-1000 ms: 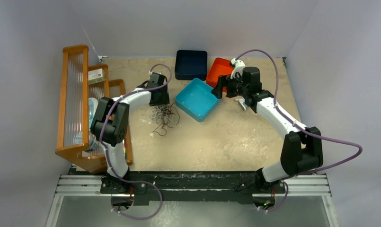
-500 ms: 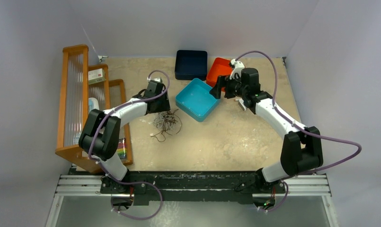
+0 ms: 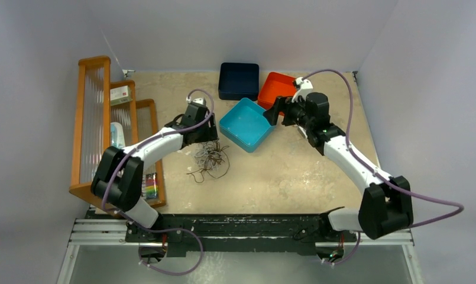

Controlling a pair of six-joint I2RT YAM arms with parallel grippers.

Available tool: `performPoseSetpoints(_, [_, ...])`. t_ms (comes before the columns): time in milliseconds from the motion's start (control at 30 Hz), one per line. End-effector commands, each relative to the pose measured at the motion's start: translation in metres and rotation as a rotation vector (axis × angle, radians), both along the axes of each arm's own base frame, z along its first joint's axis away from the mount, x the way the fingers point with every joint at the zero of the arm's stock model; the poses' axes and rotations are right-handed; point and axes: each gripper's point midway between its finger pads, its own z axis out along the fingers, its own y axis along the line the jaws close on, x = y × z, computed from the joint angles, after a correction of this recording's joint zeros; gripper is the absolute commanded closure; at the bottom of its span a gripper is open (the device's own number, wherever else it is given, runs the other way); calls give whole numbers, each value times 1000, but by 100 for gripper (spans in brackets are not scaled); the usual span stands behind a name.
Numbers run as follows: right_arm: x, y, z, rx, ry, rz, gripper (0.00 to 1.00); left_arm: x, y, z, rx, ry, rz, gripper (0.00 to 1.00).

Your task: Untangle the cables

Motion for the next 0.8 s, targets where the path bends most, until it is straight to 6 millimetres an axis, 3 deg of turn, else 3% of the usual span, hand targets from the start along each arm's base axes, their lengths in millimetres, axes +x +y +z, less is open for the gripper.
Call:
performPoseSetpoints(0, [2, -13, 38, 63, -129, -102, 6, 28, 14, 86, 2, -214, 79, 31])
performPoseSetpoints(133, [0, -20, 48, 65, -174, -135, 6, 30, 33, 122, -11, -284, 123, 27])
performPoseSetpoints(300, [-4, -3, 41, 23, -157, 2, 6, 18, 55, 138, -28, -316, 166, 27])
performPoseSetpoints(467, [-15, 36, 31, 15, -138, 124, 7, -2, 62, 134, -60, -320, 192, 27])
performPoseSetpoints(533, [-24, 57, 19, -5, -109, 164, 8, -10, 66, 130, -67, -319, 209, 27])
performPoseSetpoints(600, [-30, 82, 27, 5, -121, 219, 10, -17, 71, 123, -67, -316, 228, 27])
performPoseSetpoints(767, [-62, 141, -1, -25, -65, 352, 16, -30, 76, 113, -89, -312, 260, 29])
